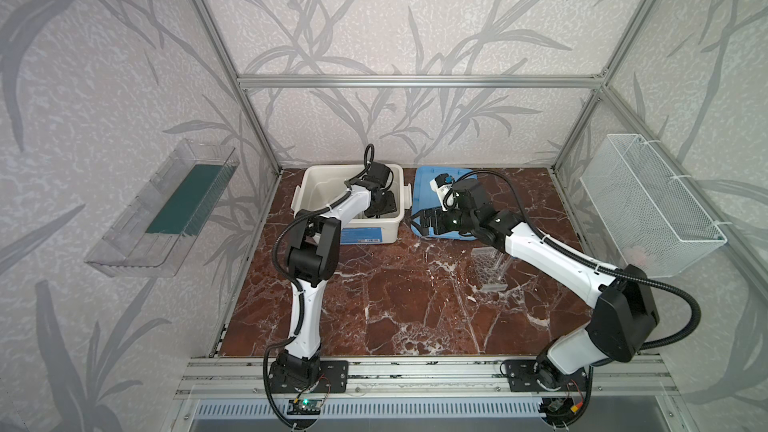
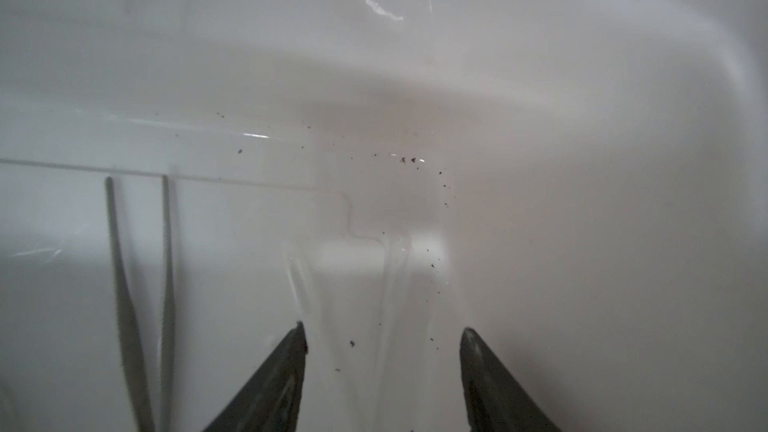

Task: Organize the chemistry lab equipment
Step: 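Open the left gripper to release the pipette into the tub, then lift the left gripper from the tub while the right gripper nears the rack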

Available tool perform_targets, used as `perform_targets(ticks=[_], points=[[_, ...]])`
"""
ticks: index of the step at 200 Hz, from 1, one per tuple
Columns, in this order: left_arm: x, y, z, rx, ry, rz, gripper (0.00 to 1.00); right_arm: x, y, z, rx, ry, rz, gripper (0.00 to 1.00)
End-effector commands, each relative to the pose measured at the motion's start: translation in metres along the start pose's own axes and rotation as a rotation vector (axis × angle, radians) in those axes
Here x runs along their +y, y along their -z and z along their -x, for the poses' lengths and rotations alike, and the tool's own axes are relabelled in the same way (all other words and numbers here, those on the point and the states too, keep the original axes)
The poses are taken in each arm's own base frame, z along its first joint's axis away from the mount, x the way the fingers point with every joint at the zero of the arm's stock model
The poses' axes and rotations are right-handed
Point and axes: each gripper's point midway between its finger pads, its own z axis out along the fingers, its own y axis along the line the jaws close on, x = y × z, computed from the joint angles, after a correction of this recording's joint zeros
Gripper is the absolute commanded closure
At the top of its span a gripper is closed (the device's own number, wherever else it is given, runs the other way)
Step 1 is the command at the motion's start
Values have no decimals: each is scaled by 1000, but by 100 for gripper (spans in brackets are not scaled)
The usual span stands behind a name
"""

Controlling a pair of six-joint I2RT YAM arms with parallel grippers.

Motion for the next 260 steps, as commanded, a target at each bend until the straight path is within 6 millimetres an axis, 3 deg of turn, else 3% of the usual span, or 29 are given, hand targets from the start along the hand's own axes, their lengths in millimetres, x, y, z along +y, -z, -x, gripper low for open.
perform_targets(ticks=[1,31,38,41,83,155,183,205,237,260], points=[[-7,47,24,-81,-27,-5,37,9,13,13,-33,10,20,0],[-11,87,37,-144,-37,-22,17,6,22,20,-38,25,-3,1],[-12,98,40,-163,-32,-21,3,4,24,22,-38,24,-10,1],[-11,104,41,-173,-28,-21,1,2,26,23,-37,23,-14,1],[-18,169,44,-270,12,-72,1,-25,47,35,-18,43,-131,1],[-52,254,-5,-321,-47,-281,1,-101,92,57,-16,-48,-241,1],[-76,273,-25,-302,-12,-473,1,-144,98,52,40,-66,-371,1],[-99,275,-41,-298,-5,-569,1,-169,99,48,106,-54,-485,1],[-126,274,-72,-246,-38,-617,1,-190,90,40,169,-103,-522,1],[-141,265,-97,-219,-49,-625,1,-213,70,26,227,-140,-530,0]])
